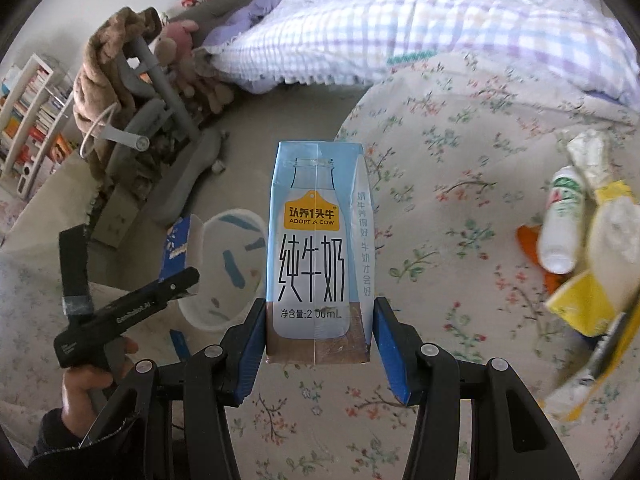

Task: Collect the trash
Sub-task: 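Release the biscuit box with the left tool while the right tool releases the milk carton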

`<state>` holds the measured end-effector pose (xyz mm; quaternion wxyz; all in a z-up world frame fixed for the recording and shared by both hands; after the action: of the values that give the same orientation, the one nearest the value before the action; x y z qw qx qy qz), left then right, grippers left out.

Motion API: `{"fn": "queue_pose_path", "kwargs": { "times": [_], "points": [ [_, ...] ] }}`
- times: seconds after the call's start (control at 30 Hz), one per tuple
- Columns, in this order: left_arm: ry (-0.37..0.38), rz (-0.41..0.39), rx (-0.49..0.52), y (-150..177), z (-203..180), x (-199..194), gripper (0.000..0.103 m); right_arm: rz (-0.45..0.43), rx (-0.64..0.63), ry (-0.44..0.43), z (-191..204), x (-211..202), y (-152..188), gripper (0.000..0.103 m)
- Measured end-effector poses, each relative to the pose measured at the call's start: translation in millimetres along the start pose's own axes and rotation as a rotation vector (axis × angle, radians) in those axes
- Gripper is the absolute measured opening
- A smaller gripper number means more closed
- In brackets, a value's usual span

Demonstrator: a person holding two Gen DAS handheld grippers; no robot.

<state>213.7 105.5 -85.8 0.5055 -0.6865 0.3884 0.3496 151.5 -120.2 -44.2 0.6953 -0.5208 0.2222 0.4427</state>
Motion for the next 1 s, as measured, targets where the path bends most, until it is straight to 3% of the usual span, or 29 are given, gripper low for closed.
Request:
{"fn": "queue_pose_path", "kwargs": {
  "times": [0.13, 0.2, 0.4, 0.6, 0.73, 1.0],
  "points": [
    [-0.004, -0.014, -0.001, -4.5, 6.4, 2.4, 0.066, 0.013, -0.003, -0.007, 9.0, 13.2, -2.9, 0.053],
    [-0.03, 0.008, 0.003, -5.7, 9.3, 5.7, 0.076, 0.012, -0.014, -0.014, 14.3, 17.7, -5.2, 0.053],
    [-0.135, -0.071, 0.018, -7.8, 28.8, -13.4, 0.097, 0.008, -0.037, -0.046, 33.1, 29.8, -11.0, 0.053],
    [-0.21, -0.122, -0.018, -7.3, 59.9, -41.2, 0.099, 0.03, -0.064, -0.08, 58.9, 51.6, -14.4, 0.053],
    [-0.19, -0.111, -0.07, -5.2, 81.1, -51.6, 0.099, 0.036, -0.09, -0.098, 77.1, 64.0, -16.8, 0.053],
    [-0.178, -0.113, -0.057, 1.2, 90.3, -61.6, 0.099, 0.034, -0.103, -0.132, 94.5, 85.9, -19.9, 0.055]
  ]
}}
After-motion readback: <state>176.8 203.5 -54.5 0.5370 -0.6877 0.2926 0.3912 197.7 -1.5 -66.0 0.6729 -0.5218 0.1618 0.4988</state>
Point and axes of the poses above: each gripper's, at about its wrist camera, not at the fingertips, and x roughly the way its jaws point, z to its left, y to its underside, the point moved 3 cm from there along x, roughly the way its jaws point, and after that the axes turned 10 degrees about -x, right-handed, at the moved point
